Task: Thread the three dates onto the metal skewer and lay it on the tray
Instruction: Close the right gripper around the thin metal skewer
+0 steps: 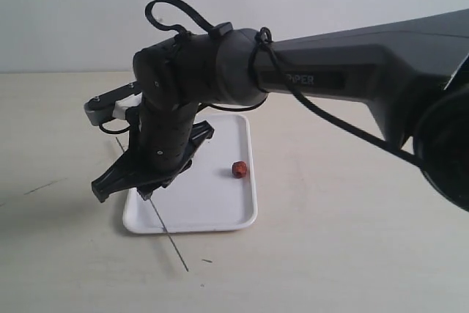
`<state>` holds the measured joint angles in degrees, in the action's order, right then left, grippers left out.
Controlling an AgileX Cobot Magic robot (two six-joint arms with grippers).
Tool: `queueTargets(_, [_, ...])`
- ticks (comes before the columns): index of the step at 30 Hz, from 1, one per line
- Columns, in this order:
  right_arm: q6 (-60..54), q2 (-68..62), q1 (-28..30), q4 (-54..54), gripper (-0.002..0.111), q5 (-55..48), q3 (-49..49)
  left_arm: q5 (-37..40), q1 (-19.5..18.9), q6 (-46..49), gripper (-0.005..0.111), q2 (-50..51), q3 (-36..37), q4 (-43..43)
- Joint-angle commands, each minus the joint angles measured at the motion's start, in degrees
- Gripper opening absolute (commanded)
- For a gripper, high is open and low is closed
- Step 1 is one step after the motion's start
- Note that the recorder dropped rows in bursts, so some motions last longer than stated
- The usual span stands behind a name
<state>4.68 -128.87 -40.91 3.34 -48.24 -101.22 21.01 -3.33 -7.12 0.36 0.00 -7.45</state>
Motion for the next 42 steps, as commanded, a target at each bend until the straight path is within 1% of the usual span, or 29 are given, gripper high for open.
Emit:
queueTargets(1, [-0.1,-1.5,0.3,-0.5,0.038,0.2,-1.0,-0.3,-0.2,-0.2,0.0,-0.4,0.0,0.1])
queueTargets(27, [-0.1,-1.9,0.3,-0.8,0.038,-0.7,-1.0,-0.3,-0.2,-0.2,0.0,-0.4,0.0,0.1])
queueTargets(36, [-1.8,-2.0,0.3,-0.8,0.038,0.9,-1.0,-0.3,-0.2,-0.2,0.0,-0.4,0.0,0.1])
queueTargets(42, [-2.2,-3.8,0.3,-0.8,0.038,0.0,-1.0,-0.3,-0.2,-0.2,0.0,-0.4,0.0,0.1])
